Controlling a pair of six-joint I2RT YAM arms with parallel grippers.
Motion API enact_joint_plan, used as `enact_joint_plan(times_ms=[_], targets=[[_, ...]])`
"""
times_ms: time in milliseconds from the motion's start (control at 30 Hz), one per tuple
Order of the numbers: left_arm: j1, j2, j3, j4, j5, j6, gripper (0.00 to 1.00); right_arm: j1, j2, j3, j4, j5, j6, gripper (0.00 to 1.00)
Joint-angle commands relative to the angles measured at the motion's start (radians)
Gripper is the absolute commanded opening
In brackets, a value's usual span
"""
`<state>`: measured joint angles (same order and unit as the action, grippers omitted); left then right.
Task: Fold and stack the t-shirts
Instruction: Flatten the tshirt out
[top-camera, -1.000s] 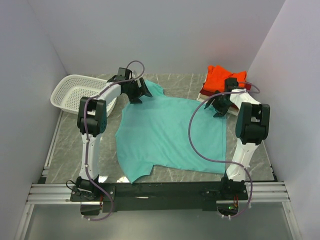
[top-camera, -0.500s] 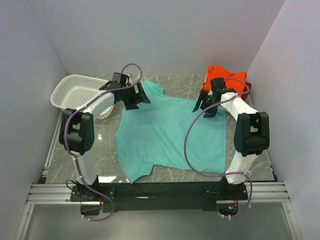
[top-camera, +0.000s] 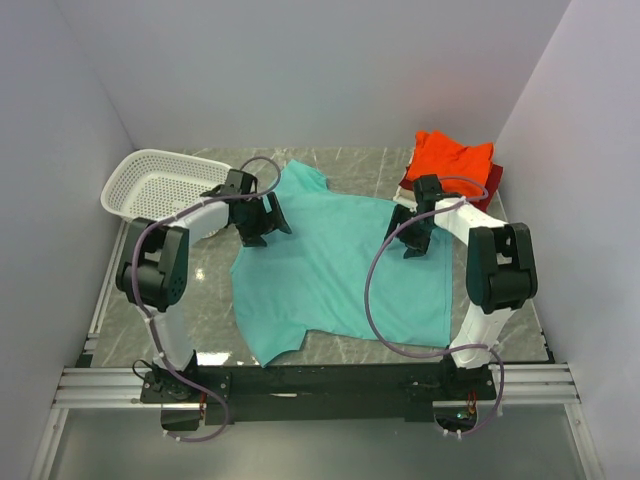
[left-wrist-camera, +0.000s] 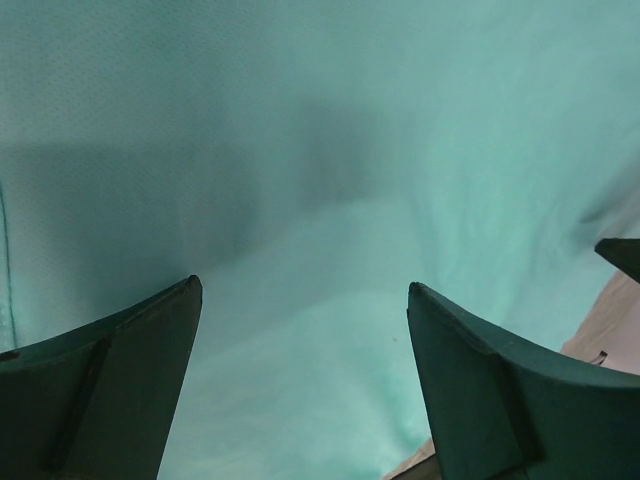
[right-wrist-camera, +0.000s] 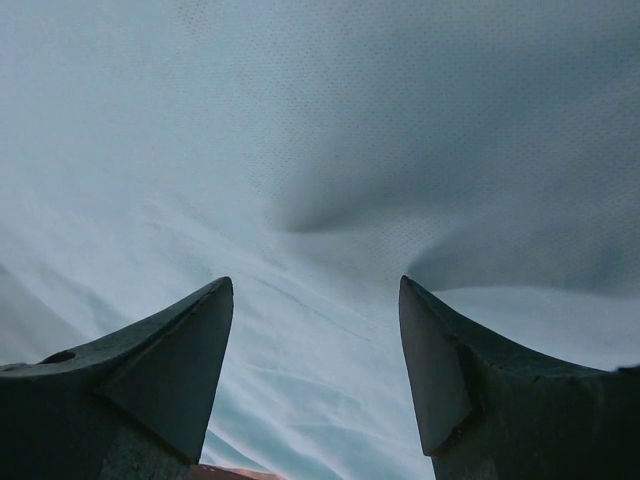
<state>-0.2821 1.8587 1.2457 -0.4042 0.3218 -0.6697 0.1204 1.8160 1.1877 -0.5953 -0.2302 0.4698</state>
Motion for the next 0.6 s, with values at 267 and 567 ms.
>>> enact_joint_plan(times_ms=[267,567], targets=[[0.027,0.203,0.194,-0.024,-0.043,0.016,0.9,0.004,0.098,0.131,-0.037,0.028,-0.011,0.73],[0.038,0.423,0.512,-0.145,-0.035,0.059,0.9,-0.03,0.261,0.39,-0.155,0.034,-0.011,0.73]])
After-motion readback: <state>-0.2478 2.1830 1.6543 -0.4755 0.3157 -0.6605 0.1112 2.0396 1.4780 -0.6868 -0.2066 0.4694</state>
